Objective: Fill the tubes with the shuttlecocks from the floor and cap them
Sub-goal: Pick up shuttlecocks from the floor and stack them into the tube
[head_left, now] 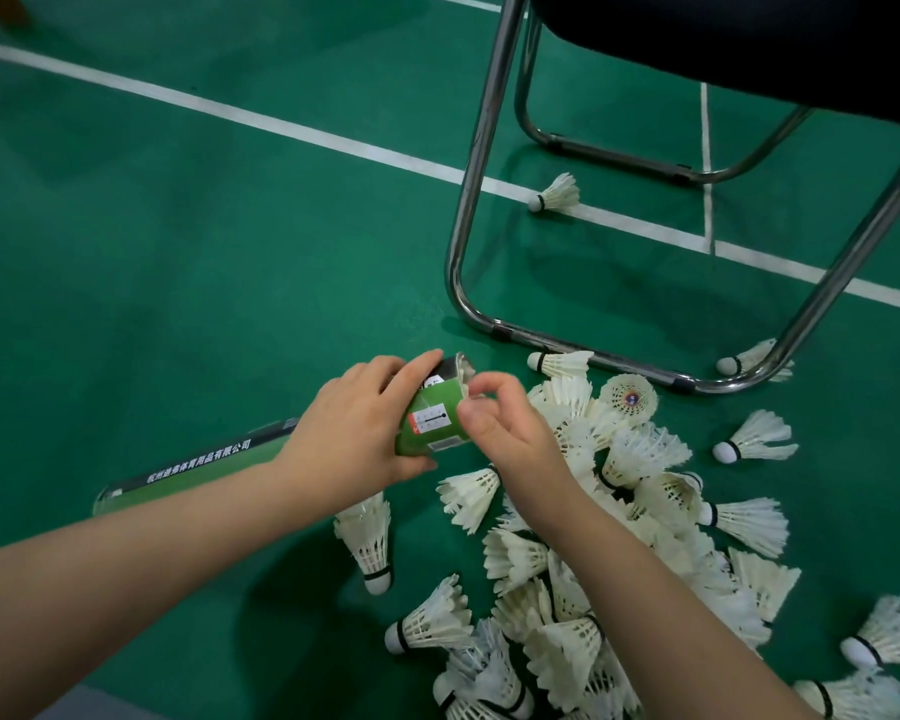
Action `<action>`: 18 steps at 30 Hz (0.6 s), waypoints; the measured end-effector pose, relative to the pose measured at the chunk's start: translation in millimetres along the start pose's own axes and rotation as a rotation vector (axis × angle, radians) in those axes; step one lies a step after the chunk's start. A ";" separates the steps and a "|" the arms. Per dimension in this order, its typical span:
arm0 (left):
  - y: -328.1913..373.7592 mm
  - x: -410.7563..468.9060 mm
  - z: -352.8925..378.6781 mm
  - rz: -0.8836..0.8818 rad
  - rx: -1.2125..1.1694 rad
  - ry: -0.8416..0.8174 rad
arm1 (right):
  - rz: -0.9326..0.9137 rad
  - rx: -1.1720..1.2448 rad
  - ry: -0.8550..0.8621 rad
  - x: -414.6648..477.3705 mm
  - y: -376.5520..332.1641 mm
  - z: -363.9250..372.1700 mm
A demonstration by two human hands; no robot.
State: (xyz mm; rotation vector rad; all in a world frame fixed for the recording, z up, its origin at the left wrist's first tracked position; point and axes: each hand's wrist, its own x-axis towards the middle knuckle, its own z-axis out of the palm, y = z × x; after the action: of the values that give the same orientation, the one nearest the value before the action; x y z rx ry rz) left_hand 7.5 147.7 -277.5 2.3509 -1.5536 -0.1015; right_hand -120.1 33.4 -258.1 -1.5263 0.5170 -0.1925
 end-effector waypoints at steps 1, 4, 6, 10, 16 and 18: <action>0.4 -1.8 1.0 0.015 0.005 0.004 | 0.012 0.010 -0.043 -0.8 0.6 -0.9; 1.2 -6.2 2.6 0.043 0.012 0.021 | 0.087 0.002 -0.214 -0.1 -1.5 -7.5; 3.3 -8.6 2.2 0.046 0.022 0.016 | 0.171 -0.062 -0.374 3.6 -5.8 -11.5; 7.1 -16.0 9.6 0.092 0.048 -0.011 | 0.270 -0.196 -0.641 11.5 -10.7 -12.6; -11.1 -13.0 7.3 -0.003 0.079 -0.036 | -0.007 0.026 0.010 12.7 11.4 5.4; -21.1 -18.9 7.4 -0.039 0.091 -0.047 | -0.078 0.034 0.096 13.9 21.6 11.6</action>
State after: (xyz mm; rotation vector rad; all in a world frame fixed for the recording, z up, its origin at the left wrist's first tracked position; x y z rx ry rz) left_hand 16.8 170.8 -293.1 2.4666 -1.5657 -0.0979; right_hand -107.1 39.0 -282.5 -1.5108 0.5282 -0.3348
